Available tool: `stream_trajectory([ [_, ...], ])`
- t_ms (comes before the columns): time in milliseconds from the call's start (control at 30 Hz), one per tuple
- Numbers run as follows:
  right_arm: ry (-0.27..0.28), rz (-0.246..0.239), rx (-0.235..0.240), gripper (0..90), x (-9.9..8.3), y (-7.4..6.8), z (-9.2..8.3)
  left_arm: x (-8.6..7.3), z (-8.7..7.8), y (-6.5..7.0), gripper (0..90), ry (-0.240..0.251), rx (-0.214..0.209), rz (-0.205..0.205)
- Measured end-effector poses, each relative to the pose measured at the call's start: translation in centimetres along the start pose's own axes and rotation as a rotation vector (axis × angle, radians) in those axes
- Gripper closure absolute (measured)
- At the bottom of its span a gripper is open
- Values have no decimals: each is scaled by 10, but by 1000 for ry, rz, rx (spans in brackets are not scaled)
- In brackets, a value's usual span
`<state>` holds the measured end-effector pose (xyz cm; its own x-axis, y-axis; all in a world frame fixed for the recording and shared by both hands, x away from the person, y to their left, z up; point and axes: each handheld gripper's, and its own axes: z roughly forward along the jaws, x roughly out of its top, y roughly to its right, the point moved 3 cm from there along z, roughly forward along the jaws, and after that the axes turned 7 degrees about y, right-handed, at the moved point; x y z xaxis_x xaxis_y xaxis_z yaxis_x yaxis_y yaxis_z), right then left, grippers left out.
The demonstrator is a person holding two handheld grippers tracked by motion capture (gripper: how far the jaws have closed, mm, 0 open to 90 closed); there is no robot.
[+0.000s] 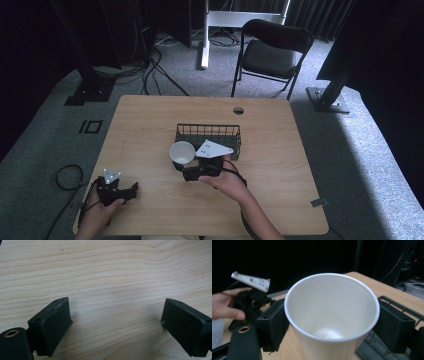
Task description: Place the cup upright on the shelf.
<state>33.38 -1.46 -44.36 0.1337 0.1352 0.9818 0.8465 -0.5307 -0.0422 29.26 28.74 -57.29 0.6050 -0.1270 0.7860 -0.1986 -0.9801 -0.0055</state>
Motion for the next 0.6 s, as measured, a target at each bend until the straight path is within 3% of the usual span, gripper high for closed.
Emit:
stream_trajectory([
  [300, 59, 3, -89, 193, 24, 24, -10, 0, 0, 0, 94, 1, 0, 0],
  [600, 107, 40, -246, 193, 32, 55, -17, 0, 0, 0, 94, 1, 0, 0],
])
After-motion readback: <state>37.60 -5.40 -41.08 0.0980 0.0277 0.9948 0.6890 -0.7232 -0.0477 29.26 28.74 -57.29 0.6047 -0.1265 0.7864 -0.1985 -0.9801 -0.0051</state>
